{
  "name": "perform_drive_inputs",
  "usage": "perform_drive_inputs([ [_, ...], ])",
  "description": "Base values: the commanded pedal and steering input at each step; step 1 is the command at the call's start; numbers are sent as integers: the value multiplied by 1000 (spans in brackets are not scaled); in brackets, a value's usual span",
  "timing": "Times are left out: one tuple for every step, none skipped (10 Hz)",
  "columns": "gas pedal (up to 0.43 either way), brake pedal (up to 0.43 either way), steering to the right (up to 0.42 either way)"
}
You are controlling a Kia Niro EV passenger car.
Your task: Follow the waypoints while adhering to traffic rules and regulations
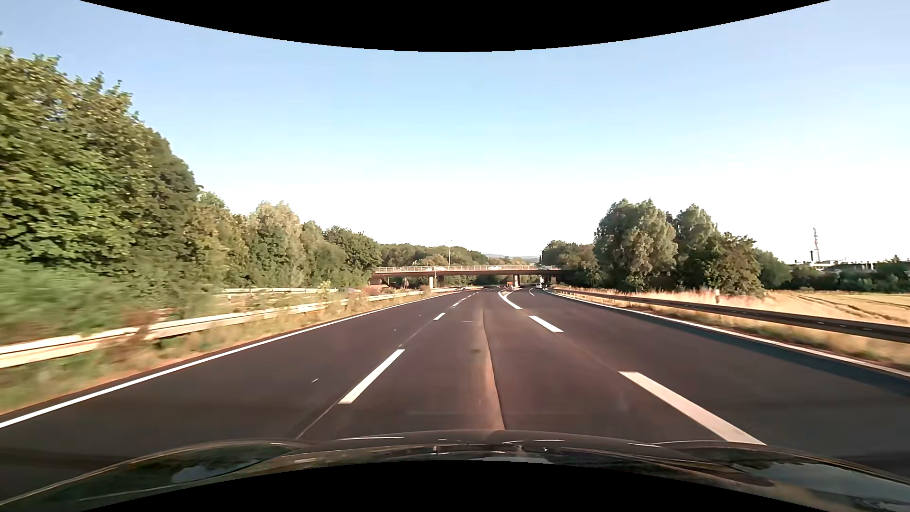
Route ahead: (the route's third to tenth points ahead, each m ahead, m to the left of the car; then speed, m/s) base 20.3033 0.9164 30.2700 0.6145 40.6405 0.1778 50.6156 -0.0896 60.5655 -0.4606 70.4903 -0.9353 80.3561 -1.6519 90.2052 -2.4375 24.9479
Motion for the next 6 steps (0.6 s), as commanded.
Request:
perform_drive_inputs([
  [209, 0, 9],
  [209, 0, 9],
  [209, 0, 9],
  [209, 0, 9],
  [209, 0, 8],
  [209, 0, 8],
])
